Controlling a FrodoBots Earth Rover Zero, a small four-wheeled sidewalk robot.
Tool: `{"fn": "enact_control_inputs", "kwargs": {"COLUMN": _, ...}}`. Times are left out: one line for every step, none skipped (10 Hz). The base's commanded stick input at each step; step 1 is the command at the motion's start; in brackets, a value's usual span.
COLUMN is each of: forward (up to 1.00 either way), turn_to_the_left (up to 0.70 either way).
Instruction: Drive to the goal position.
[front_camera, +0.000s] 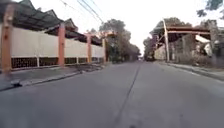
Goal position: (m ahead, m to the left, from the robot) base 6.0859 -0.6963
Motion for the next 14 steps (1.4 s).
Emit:
{"fn": "enact_control_inputs", "kwargs": {"forward": 1.0, "turn_to_the_left": 0.05}}
{"fn": "enact_control_inputs", "kwargs": {"forward": 1.0, "turn_to_the_left": 0.05}}
{"fn": "enact_control_inputs", "kwargs": {"forward": 1.0, "turn_to_the_left": 0.05}}
{"fn": "enact_control_inputs", "kwargs": {"forward": 1.0, "turn_to_the_left": 0.05}}
{"fn": "enact_control_inputs", "kwargs": {"forward": 1.0, "turn_to_the_left": 0.05}}
{"fn": "enact_control_inputs", "kwargs": {"forward": 1.0, "turn_to_the_left": 0.05}}
{"fn": "enact_control_inputs", "kwargs": {"forward": 1.0, "turn_to_the_left": 0.05}}
{"fn": "enact_control_inputs", "kwargs": {"forward": 1.0, "turn_to_the_left": 0.05}}
{"fn": "enact_control_inputs", "kwargs": {"forward": 1.0, "turn_to_the_left": 0.05}}
{"fn": "enact_control_inputs", "kwargs": {"forward": 1.0, "turn_to_the_left": 0.05}}
{"fn": "enact_control_inputs", "kwargs": {"forward": 1.0, "turn_to_the_left": 0.05}}
{"fn": "enact_control_inputs", "kwargs": {"forward": 1.0, "turn_to_the_left": 0.05}}
{"fn": "enact_control_inputs", "kwargs": {"forward": 1.0, "turn_to_the_left": 0.05}}
{"fn": "enact_control_inputs", "kwargs": {"forward": 1.0, "turn_to_the_left": 0.05}}
